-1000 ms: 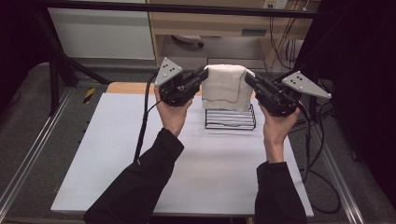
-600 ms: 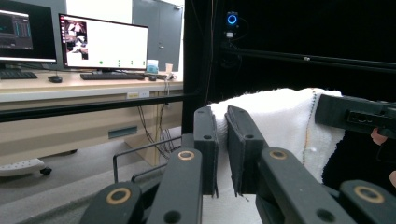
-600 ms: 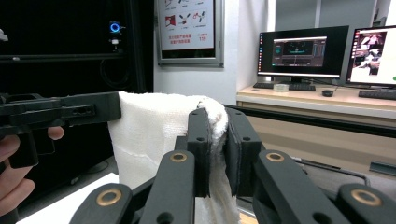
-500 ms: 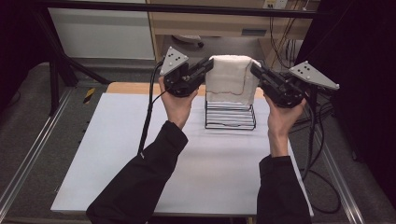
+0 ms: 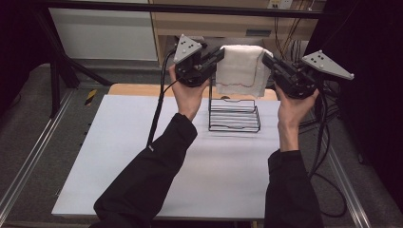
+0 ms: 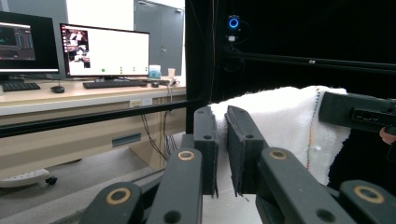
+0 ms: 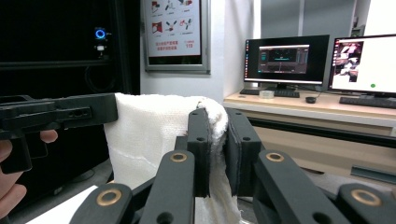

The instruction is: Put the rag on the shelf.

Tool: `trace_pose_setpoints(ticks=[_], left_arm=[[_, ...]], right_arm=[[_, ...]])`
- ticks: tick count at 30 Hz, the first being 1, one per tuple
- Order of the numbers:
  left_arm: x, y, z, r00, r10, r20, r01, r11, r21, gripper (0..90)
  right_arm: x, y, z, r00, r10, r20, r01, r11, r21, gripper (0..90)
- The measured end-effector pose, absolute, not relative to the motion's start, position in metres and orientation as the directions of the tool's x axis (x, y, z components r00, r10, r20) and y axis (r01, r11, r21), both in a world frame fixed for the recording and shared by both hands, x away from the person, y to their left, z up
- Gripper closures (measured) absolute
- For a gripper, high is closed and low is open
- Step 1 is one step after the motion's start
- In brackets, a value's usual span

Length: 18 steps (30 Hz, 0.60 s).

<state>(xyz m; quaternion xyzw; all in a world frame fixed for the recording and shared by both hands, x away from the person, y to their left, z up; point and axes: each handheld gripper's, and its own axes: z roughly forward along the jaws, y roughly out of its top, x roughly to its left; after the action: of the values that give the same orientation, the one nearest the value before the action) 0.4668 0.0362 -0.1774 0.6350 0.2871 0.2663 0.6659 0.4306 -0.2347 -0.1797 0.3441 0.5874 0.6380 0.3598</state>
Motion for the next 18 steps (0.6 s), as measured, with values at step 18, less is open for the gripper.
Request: trace_pose_setpoints(ticks=[18], left_arm=[[0.489,0.030,-0.158,0.671,0.740,-0.038,0.007,0.045,0.999,82.4]], right_arm=[[0.456,-0.237,-0.165,-0.490,0.872,0.019,-0.059,-0.054,0.997,81.4]])
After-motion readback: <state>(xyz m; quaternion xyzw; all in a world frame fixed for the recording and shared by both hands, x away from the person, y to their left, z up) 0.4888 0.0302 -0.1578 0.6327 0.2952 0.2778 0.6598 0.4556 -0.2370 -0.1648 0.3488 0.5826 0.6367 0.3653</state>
